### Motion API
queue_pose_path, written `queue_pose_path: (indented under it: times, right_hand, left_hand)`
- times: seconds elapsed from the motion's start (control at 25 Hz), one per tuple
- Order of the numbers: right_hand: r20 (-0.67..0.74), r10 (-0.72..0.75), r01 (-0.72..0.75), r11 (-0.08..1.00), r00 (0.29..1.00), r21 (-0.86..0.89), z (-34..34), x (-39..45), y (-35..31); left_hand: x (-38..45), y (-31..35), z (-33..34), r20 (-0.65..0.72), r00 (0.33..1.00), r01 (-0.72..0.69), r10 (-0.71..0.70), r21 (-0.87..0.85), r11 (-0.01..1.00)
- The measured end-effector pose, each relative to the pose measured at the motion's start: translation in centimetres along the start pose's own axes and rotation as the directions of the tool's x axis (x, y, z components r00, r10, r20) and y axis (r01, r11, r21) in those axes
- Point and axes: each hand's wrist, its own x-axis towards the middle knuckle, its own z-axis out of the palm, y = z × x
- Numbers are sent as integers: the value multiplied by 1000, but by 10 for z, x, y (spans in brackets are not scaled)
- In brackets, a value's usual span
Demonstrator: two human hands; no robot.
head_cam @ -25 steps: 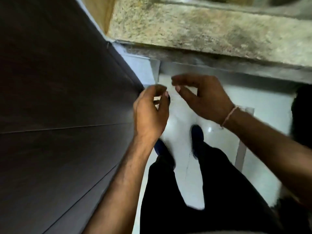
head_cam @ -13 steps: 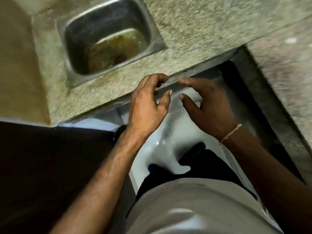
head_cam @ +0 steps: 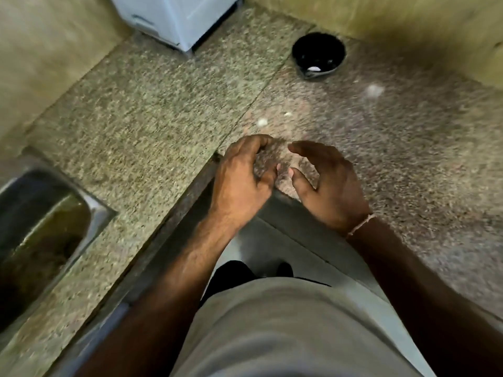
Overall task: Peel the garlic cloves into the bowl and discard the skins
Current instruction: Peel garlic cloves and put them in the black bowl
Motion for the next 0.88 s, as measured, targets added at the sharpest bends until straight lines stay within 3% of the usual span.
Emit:
queue_pose_path:
  times: [0.24,0.44,0.76,0.88]
  right_hand:
    - [-115,208,-208,978,971,6,-2,42,43]
    - [-111,363,-370,928,925,-46,22,92,70]
    - [-118,523,-531,846,844,-53,61,138,100]
    - [-78,535,-540,840,841,-59,67,145,114]
  left_hand:
    - [93,-12,36,184,980,-75,79,-29,997]
    - [182,-58,61,327,937,-145,124,42,988]
    - [269,-108,117,555,831,-106,-35,220,970]
    - [271,-116,133,571,819,-103,-65,257,961]
